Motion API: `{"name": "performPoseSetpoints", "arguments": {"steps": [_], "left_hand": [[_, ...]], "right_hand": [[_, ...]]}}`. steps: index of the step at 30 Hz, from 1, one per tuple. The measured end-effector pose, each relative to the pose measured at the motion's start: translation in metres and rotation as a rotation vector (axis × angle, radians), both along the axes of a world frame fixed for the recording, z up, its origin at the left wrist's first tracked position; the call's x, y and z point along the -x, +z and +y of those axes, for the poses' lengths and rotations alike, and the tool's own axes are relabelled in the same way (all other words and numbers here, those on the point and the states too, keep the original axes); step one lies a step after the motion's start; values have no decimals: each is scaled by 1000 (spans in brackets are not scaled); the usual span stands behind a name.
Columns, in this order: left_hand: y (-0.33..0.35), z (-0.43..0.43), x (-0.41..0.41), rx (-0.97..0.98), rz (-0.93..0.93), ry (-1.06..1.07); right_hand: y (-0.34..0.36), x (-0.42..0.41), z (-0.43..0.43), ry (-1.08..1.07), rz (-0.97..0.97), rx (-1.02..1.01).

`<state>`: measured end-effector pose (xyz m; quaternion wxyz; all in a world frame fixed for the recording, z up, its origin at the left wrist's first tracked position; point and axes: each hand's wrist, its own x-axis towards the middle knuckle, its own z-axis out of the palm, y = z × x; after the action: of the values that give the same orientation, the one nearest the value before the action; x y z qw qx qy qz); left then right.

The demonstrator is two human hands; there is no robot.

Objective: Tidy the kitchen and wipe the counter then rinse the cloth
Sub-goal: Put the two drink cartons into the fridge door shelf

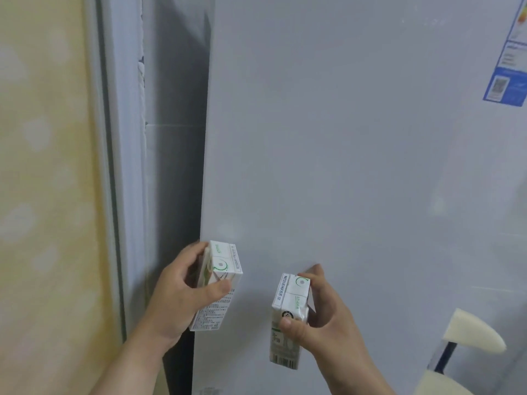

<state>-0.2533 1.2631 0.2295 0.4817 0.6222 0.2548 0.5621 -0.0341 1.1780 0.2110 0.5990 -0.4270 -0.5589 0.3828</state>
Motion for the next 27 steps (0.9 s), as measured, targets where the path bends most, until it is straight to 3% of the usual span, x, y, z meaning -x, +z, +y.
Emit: {"name": "performPoseSetpoints", "arguments": {"steps": [5, 12, 27], "left_hand": [[-2, -5, 4, 72, -85, 20], [3, -30, 1, 107, -41, 81], [-2, -172, 6, 43, -15, 74]], "right_hand": [[10, 17, -8, -49, 35, 0], [17, 17, -31, -62, 46, 33], [35, -1, -141, 74, -44, -5]]}}
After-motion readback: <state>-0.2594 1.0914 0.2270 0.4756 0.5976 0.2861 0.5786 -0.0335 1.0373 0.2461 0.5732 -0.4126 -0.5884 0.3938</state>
